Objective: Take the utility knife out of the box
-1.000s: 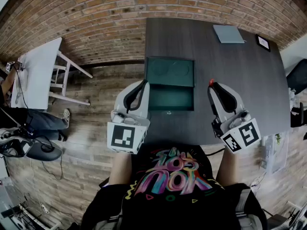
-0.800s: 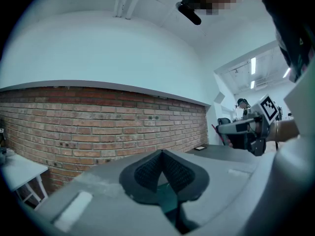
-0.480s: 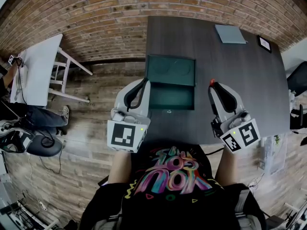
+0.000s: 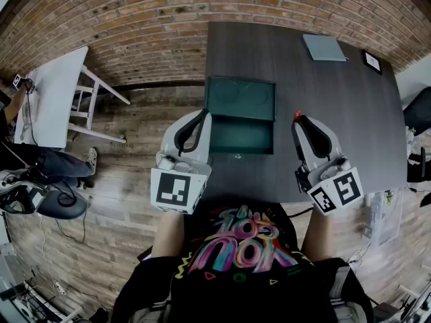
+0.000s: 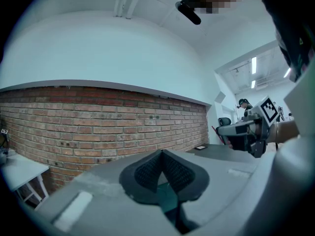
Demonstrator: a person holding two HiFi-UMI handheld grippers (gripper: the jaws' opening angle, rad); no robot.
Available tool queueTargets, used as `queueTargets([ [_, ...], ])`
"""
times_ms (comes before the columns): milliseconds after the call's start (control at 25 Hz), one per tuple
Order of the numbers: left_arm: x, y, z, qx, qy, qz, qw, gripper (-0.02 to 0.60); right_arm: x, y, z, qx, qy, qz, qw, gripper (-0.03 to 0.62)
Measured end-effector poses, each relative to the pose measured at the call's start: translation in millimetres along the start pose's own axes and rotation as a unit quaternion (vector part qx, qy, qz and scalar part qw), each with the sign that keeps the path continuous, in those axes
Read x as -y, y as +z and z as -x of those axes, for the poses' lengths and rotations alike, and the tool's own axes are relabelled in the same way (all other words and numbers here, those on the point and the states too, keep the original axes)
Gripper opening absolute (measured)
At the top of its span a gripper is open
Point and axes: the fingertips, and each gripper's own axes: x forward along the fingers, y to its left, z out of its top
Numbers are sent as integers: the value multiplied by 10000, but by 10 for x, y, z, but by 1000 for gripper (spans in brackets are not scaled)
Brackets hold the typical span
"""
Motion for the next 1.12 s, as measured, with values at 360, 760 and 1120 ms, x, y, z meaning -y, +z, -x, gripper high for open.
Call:
queueTargets([
  [360, -19, -22, 2, -28, -26, 12, 10000, 0, -65, -20, -39, -39, 97, 11, 9999, 52],
  [760, -19, -48, -11, -79, -23, 38, 10000, 0, -62, -36, -65, -52, 153, -48, 9999, 54],
  [1120, -31, -85, -51, -113, -7, 77, 9999, 0, -37, -72, -75, -44, 139, -128, 9998, 52],
])
